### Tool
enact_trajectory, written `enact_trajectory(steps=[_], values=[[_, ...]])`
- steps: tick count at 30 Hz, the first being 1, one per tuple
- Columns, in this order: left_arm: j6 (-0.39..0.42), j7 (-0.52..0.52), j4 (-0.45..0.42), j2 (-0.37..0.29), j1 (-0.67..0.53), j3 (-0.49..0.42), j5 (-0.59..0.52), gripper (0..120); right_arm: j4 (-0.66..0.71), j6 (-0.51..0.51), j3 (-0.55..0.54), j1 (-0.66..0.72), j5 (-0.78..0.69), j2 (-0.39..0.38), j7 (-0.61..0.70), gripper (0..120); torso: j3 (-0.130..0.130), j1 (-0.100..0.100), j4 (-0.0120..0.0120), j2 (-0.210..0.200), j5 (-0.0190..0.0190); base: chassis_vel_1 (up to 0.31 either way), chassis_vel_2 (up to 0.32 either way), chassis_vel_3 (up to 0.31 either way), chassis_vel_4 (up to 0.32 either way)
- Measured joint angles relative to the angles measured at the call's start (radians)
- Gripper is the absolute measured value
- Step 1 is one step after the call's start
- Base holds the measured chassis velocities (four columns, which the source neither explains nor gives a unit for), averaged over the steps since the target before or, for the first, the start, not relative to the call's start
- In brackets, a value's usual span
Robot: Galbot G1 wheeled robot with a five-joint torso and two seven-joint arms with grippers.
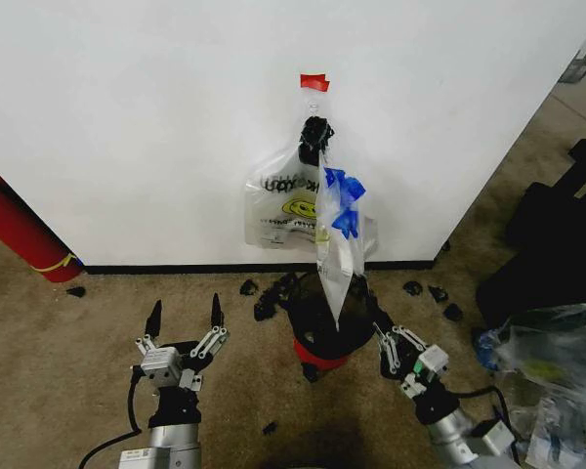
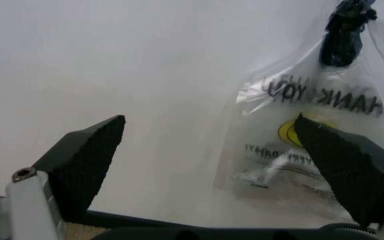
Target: Pick up the garbage bag from the wall and place it over the trash bin.
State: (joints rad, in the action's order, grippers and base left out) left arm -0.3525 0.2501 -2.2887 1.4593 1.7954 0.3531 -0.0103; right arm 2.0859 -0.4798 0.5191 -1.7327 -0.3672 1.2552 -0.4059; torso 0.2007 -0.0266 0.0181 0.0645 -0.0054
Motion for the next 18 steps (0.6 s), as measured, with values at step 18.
enact_trajectory(steps=[18], values=[[0.0, 0.0, 0.015, -0.003, -0.012, -0.009, -0.003, 100, -0.054, -0.153, 0.042, -0.097, 0.041, 0.044, 0.013, 0, 0.0, 0.0, 0.0, 0.0, 0.0, 0.0, 0.0, 0.0, 0.0]])
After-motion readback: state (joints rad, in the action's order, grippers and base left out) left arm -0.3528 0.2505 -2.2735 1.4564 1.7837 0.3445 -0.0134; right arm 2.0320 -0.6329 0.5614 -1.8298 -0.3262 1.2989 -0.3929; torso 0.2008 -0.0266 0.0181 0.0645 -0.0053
